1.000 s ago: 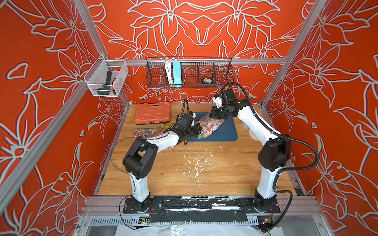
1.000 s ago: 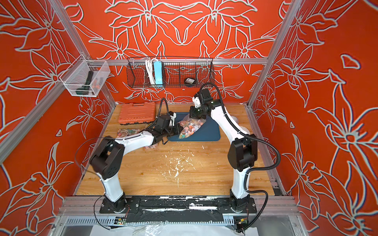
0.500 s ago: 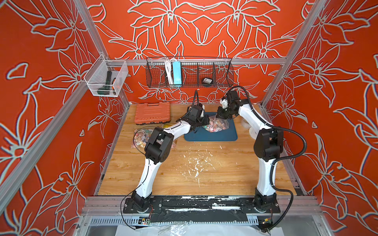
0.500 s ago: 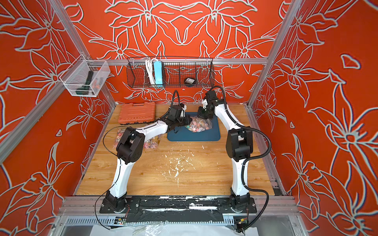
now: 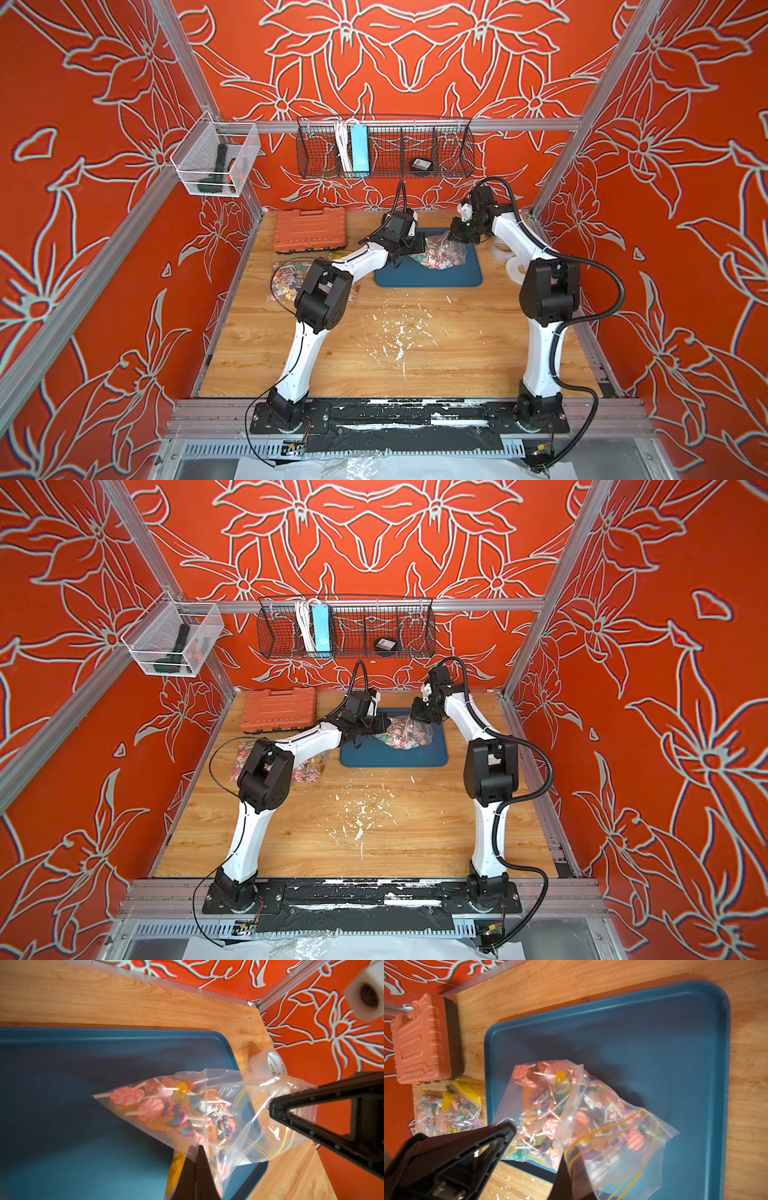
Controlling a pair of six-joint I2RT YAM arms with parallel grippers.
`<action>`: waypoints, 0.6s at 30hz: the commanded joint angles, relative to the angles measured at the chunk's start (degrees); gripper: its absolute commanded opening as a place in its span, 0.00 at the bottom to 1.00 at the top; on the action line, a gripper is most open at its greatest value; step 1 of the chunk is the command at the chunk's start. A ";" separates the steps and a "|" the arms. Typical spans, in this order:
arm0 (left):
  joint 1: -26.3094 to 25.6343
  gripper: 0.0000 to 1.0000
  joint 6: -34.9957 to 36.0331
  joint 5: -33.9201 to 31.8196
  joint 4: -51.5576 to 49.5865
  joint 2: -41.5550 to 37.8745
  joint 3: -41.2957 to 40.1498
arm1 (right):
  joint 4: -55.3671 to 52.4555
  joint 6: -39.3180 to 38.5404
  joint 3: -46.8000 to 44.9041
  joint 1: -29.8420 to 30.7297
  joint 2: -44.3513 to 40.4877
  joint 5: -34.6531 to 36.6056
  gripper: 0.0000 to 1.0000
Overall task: Pour candies out of the ziploc bag
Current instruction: 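Pour the candies out of the ziploc bag onto the tray.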
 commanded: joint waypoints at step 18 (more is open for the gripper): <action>0.12 0.00 5.11 -0.89 -3.29 -5.25 6.82 | 1.50 1.00 -3.08 -3.09 2.48 -1.69 0.00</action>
